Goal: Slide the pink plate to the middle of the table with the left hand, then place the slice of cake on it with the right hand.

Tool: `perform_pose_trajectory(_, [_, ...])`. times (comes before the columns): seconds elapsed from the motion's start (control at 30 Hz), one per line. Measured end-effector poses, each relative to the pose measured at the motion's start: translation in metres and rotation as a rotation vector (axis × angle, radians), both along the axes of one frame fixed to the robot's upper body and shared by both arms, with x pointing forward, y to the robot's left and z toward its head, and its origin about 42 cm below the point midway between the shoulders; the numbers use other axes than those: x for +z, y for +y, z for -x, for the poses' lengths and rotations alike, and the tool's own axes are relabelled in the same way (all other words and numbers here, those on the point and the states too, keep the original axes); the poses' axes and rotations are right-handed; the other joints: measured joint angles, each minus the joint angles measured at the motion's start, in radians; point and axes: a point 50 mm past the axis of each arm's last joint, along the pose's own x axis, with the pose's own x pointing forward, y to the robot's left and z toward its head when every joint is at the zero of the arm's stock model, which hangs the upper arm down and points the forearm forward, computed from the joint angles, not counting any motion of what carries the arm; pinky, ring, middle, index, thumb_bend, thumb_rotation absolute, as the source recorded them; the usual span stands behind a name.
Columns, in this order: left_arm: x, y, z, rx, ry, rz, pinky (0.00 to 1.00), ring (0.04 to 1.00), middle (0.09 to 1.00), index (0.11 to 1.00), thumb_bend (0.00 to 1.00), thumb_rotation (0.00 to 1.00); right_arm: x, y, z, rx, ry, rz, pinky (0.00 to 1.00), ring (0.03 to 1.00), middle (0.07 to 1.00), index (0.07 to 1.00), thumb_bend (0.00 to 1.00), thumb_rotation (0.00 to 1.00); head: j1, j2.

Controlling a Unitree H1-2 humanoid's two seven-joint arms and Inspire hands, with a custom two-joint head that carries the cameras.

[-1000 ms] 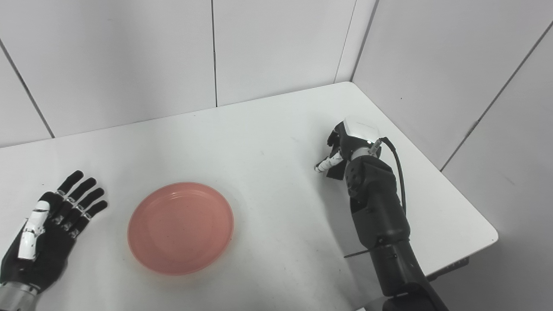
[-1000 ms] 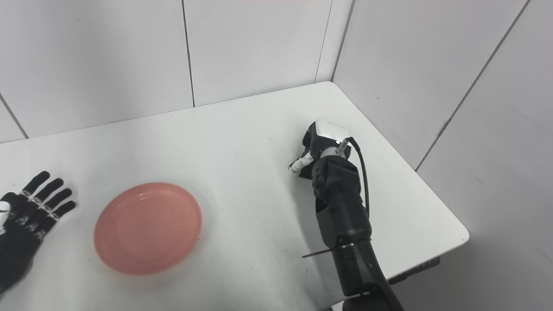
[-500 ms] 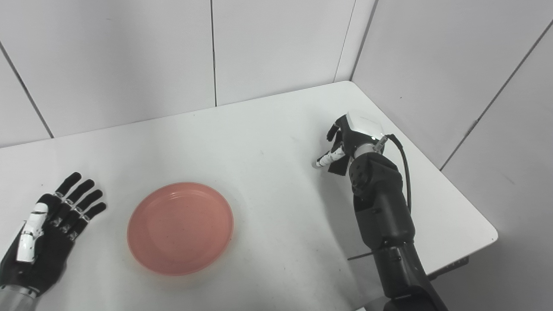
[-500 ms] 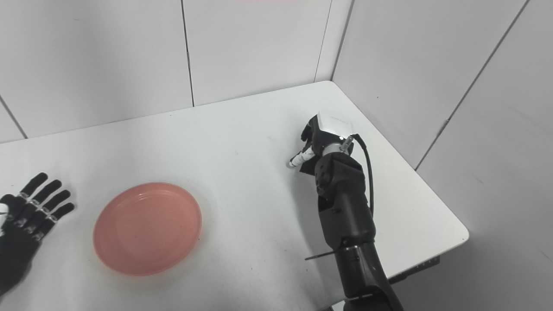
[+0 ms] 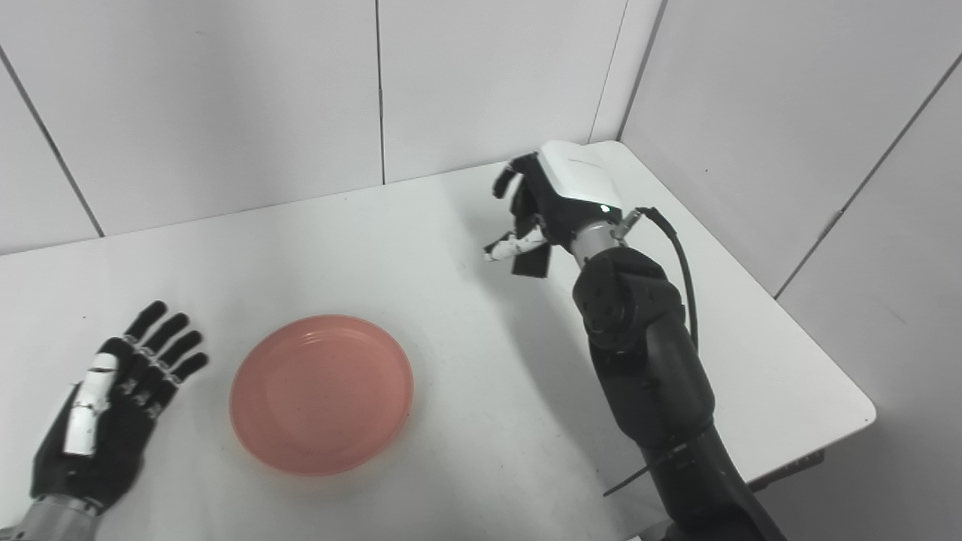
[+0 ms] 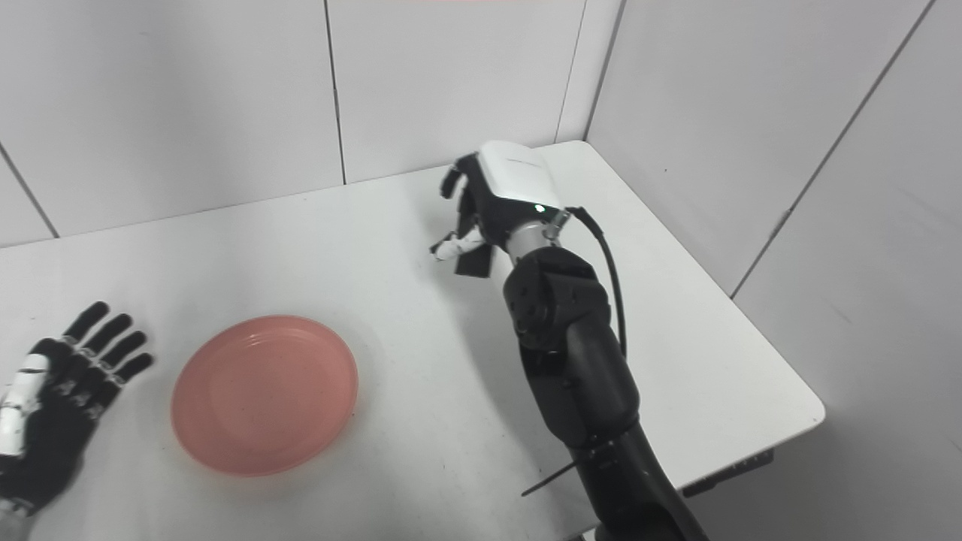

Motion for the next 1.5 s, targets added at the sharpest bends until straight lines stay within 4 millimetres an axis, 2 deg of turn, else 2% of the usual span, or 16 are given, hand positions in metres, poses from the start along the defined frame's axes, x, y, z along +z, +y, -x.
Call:
perform_pose_trajectory(0.03, [0.001, -0.005, 0.002, 0.004, 0.005, -0.002, 0.86, 0.893, 0.908, 0.895, 0.40, 0.92, 0.004, 0.010, 0.000, 0.032, -0.010, 0.010, 0.24, 0.334, 0.412, 0.539, 0.52, 0.00, 0.000, 0.000])
perform_pose_trajectory(0.07, [0.002, -0.012, 0.005, 0.004, 0.015, -0.002, 0.86, 0.895, 0.909, 0.896, 0.40, 0.94, 0.006, 0.020, -0.001, 0.068, -0.015, 0.019, 0.25, 0.341, 0.417, 0.543, 0.52, 0.00, 0.037, 0.002])
perform_pose_trajectory(0.13, [0.003, -0.024, 0.008, 0.001, 0.023, 0.001, 0.87, 0.900, 0.912, 0.898, 0.39, 0.96, 0.007, 0.038, -0.002, 0.142, -0.014, 0.028, 0.26, 0.341, 0.415, 0.541, 0.52, 0.00, 0.037, 0.002])
perform_pose_trajectory(0.17, [0.003, -0.029, 0.010, 0.004, 0.026, -0.001, 0.87, 0.902, 0.913, 0.899, 0.39, 0.97, 0.005, 0.046, -0.002, 0.172, -0.009, 0.037, 0.26, 0.341, 0.414, 0.540, 0.52, 0.00, 0.077, 0.003])
perform_pose_trajectory(0.2, [0.004, -0.032, 0.010, 0.004, 0.028, -0.004, 0.88, 0.908, 0.918, 0.903, 0.38, 0.98, 0.003, 0.053, -0.003, 0.196, -0.003, 0.046, 0.25, 0.330, 0.445, 0.515, 0.52, 0.00, 0.077, 0.003])
perform_pose_trajectory(0.23, [0.005, -0.037, 0.011, 0.009, 0.030, -0.014, 0.88, 0.913, 0.922, 0.906, 0.38, 0.99, 0.000, 0.061, -0.003, 0.220, 0.006, 0.052, 0.25, 0.330, 0.461, 0.501, 0.52, 0.00, 0.107, 0.005])
perform_pose_trajectory(0.27, [0.005, -0.040, 0.011, 0.014, 0.033, -0.016, 0.89, 0.921, 0.928, 0.911, 0.37, 1.00, -0.004, 0.068, -0.003, 0.241, 0.018, 0.054, 0.25, 0.327, 0.439, 0.514, 0.52, 0.00, 0.137, 0.006])
perform_pose_trajectory(0.37, [0.006, -0.049, 0.011, 0.026, 0.035, -0.021, 0.91, 0.935, 0.940, 0.919, 0.37, 1.00, -0.014, 0.087, -0.004, 0.304, 0.049, 0.066, 0.24, 0.320, 0.475, 0.490, 0.53, 0.00, 0.172, 0.012])
perform_pose_trajectory(0.57, [0.009, -0.067, 0.008, 0.038, 0.061, 0.000, 0.90, 0.924, 0.933, 0.920, 0.36, 1.00, -0.027, 0.112, -0.004, 0.388, 0.085, 0.081, 0.21, 0.286, 0.475, 0.487, 0.53, 0.00, 0.250, 0.031])
perform_pose_trajectory(0.83, [0.012, -0.080, 0.006, 0.048, 0.070, -0.002, 0.90, 0.926, 0.936, 0.927, 0.35, 1.00, -0.039, 0.130, 0.000, 0.466, 0.114, 0.143, 0.21, 0.289, 0.476, 0.488, 0.53, 0.00, 0.287, 0.045])
perform_pose_trajectory(0.93, [0.012, -0.083, 0.006, 0.046, 0.068, -0.011, 0.90, 0.918, 0.932, 0.924, 0.35, 1.00, -0.041, 0.131, 0.001, 0.476, 0.130, 0.156, 0.17, 0.242, 0.472, 0.488, 0.53, 0.00, 0.298, 0.051])
perform_pose_trajectory(1.07, [0.012, -0.084, 0.006, 0.049, 0.066, -0.026, 0.90, 0.920, 0.934, 0.925, 0.36, 1.00, -0.045, 0.128, 0.001, 0.479, 0.141, 0.189, 0.17, 0.247, 0.472, 0.487, 0.53, 0.00, 0.316, 0.063])
perform_pose_trajectory(1.3, [0.014, -0.088, 0.005, 0.054, 0.083, -0.020, 0.90, 0.926, 0.938, 0.923, 0.36, 1.00, -0.064, 0.129, 0.010, 0.512, 0.192, 0.224, 0.23, 0.320, 0.477, 0.487, 0.53, 0.00, 0.316, 0.069])
perform_pose_trajectory(1.37, [0.015, -0.089, 0.005, 0.053, 0.086, -0.016, 0.89, 0.920, 0.932, 0.919, 0.36, 1.00, -0.068, 0.131, 0.012, 0.520, 0.206, 0.233, 0.23, 0.322, 0.422, 0.514, 0.52, 0.00, 0.322, 0.072])
perform_pose_trajectory(1.5, [0.015, -0.091, 0.005, 0.057, 0.087, -0.017, 0.89, 0.918, 0.931, 0.919, 0.36, 1.00, -0.071, 0.131, 0.014, 0.522, 0.212, 0.252, 0.25, 0.344, 0.409, 0.520, 0.52, 0.00, 0.329, 0.075])
